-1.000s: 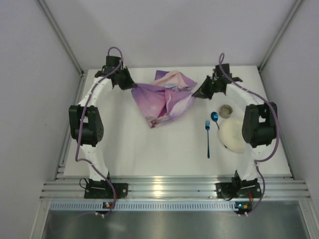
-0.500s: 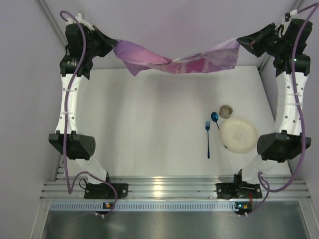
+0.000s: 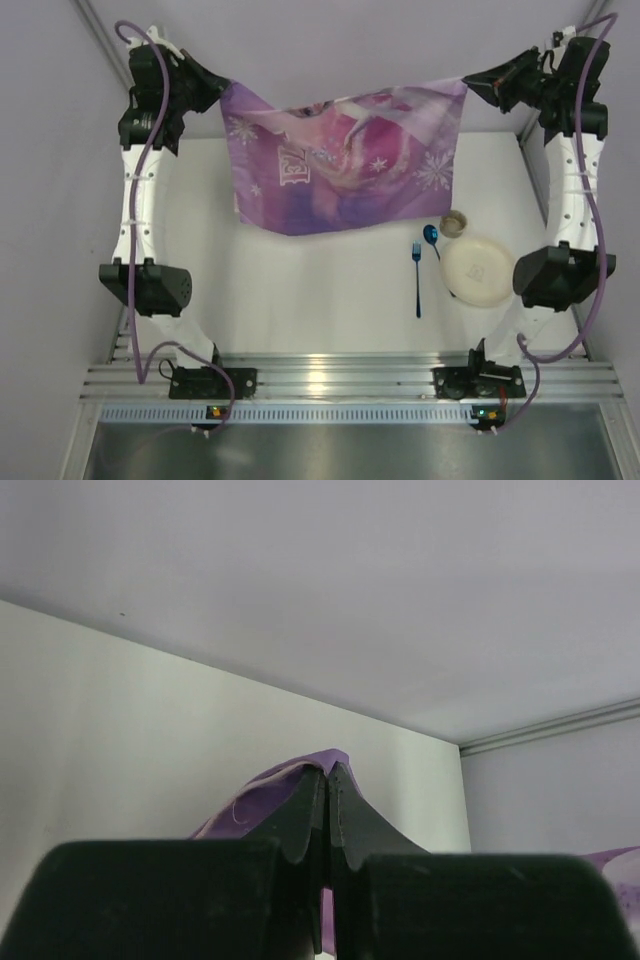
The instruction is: Set the dinner table for one person
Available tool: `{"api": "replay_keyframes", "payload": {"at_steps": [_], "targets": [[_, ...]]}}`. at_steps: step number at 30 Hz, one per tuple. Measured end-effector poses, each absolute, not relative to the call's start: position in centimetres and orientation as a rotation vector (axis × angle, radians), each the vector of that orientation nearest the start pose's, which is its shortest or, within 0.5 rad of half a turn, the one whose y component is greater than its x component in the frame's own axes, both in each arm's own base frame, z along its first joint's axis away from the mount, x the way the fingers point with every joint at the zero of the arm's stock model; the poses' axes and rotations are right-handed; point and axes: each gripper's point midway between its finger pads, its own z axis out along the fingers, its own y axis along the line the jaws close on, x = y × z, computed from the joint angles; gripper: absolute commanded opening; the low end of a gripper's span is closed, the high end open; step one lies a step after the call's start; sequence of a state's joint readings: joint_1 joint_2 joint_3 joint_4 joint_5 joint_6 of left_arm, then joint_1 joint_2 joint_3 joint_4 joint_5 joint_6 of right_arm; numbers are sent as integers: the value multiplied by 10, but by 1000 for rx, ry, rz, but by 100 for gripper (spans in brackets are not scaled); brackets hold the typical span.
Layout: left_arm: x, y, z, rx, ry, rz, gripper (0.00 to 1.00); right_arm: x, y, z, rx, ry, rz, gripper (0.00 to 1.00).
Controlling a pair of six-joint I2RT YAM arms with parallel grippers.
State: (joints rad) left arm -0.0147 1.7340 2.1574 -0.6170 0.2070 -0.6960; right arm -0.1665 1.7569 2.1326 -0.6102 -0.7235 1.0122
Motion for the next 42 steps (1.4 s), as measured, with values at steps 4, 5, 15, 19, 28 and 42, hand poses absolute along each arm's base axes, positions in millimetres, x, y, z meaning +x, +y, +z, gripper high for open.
{"api": "replay_keyframes", "payload": {"at_steps": [4,5,15,19,28,42], "targets": [[538,-73,427,-475,1789,-732,0,517,60,422,647,1861,1289,0],[550,-72,424,-484,1782,-747,0,533,58,416,666,1855,1305,0],[592,-18,412,-612,1711,-875,0,582,54,415,673,1733,1458,0],[554,-8,427,-590,1711,-895,0,537,57,409,675,1789,1444,0],[434,-21,377,-625,1876,-840,0,399,84,364,644,1961,1302,0],[256,-21,127,-1077,2551,-477,98,258,88,118,1057,2607,981,100]]}}
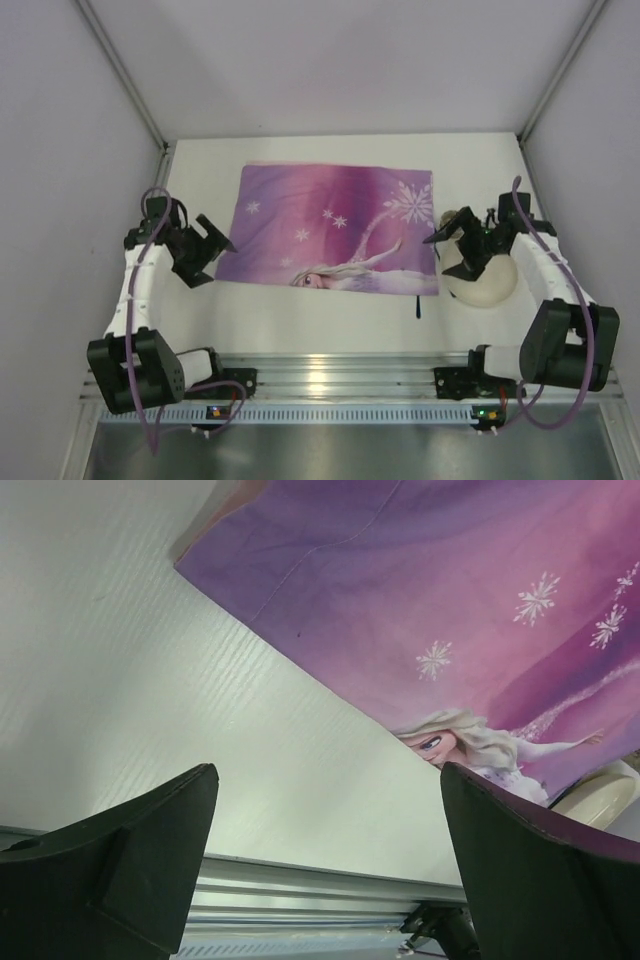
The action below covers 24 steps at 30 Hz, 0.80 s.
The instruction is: Set the dinner table for one person
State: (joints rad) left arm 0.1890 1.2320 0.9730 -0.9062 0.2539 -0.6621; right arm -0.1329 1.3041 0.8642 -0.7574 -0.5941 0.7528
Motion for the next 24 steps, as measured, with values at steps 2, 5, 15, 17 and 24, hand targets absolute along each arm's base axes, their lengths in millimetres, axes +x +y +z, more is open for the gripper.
{"api": "replay_keyframes", "payload": {"at_steps": [2,5,15,17,24], "targets": [[259,-19,139,-1050,2514,-474,98,274,84,140,985,2561,966,100],[273,-17,153,-1014,2468,-487,98,303,81,185,850,2455,955,100],[358,-40,123,-885,2407,-612,95,340,128,206,613,2514,978,100],[381,-50,100,-871,2445,-633,95,336,142,197,577,2563,988,100],[458,-70,56,-812,2495,-665,95,334,153,196,542,2589,997,100]]}}
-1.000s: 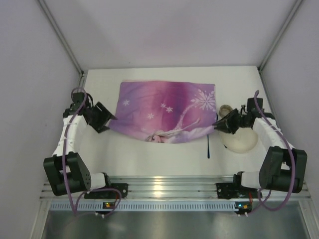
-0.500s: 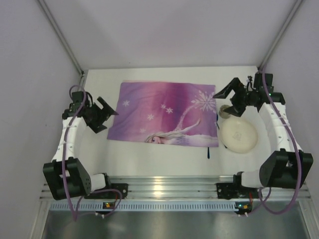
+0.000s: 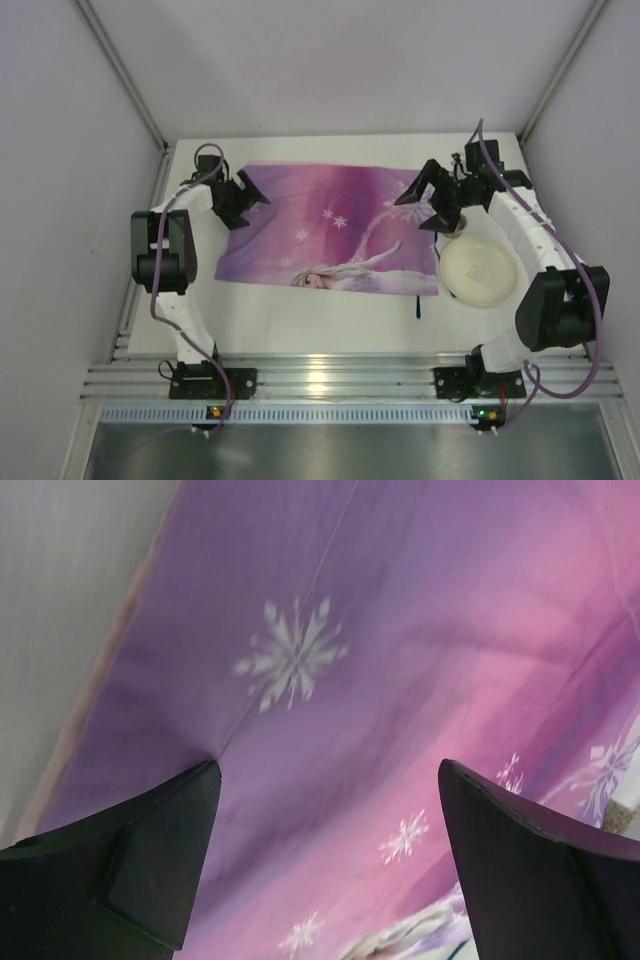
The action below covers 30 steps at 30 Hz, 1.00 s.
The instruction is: Set the dinner table for one person
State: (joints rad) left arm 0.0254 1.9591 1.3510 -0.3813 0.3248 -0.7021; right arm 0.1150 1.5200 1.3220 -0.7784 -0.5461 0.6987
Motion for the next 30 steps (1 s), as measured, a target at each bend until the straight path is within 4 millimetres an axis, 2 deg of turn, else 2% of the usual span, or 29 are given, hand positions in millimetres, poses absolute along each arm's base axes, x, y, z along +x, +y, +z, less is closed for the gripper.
{"api": "replay_keyframes", "payload": {"at_steps": [4,7,12,25,30], "targets": [[492,-63,57,-783,2474,-628,95,338,154,204,530,2570,1000,100],[504,-52,54,-775,2467,-558,95,342,154,207,527,2562,997,100],[499,-26,45,-836,2475,-480,95,349,153,206,531,2563,990,100],[490,49,40,-884,2439,-280,95,365,150,197,535,2580,957,100],[487,61,40,-901,2438,-251,97,364,144,192,519,2601,897,100]]}}
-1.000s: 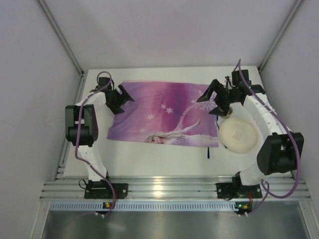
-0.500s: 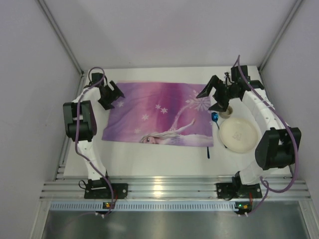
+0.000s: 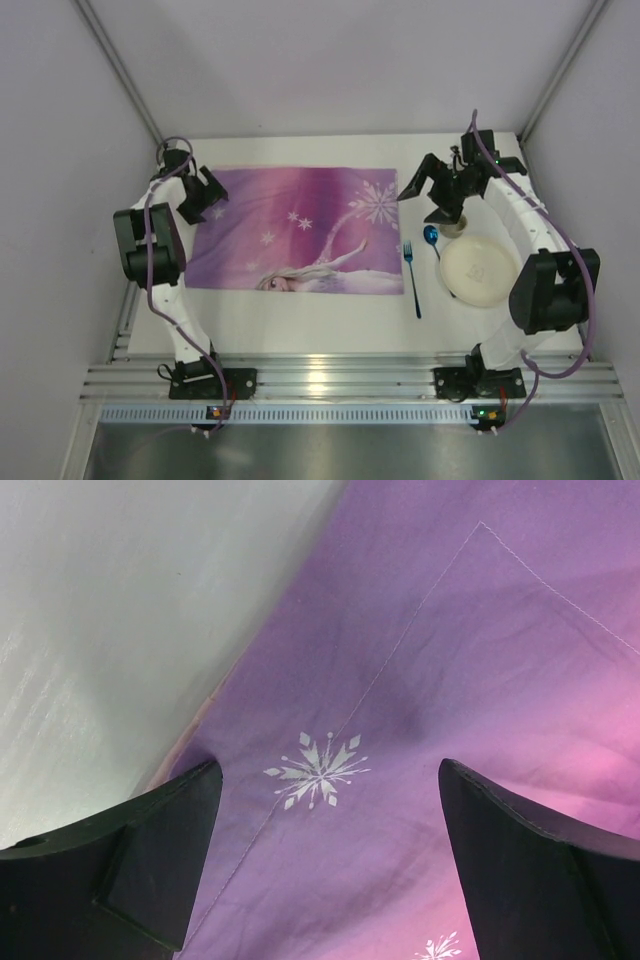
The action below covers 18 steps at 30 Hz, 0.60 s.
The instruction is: Set the dinner table for one person
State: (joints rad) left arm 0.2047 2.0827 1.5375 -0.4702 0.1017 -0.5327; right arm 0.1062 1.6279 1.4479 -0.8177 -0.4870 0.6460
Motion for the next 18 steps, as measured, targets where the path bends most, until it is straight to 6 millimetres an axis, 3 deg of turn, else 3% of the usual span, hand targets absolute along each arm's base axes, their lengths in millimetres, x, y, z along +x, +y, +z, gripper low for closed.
{"api": "replay_keyframes", "payload": {"at_steps": [3,4,5,7,8,12,14,18], "targets": [[484,61,41,-907,2437,-249,98,358,132,179,514,2645,791,99],[482,61,42,-913,2436,-248,98,356,129,174,511,2660,752,94],[476,61,42,-924,2441,-246,98,352,127,168,504,2680,721,81],[462,59,42,-949,2464,-243,98,343,120,151,496,2726,644,68],[455,57,43,-960,2477,-243,98,336,119,142,495,2761,604,57],[445,53,66,-969,2470,-273,98,312,125,109,436,2883,474,54],[443,51,85,-955,2442,-293,98,300,130,92,392,2942,417,48],[439,48,127,-918,2369,-316,98,280,130,69,352,3022,316,49]]}}
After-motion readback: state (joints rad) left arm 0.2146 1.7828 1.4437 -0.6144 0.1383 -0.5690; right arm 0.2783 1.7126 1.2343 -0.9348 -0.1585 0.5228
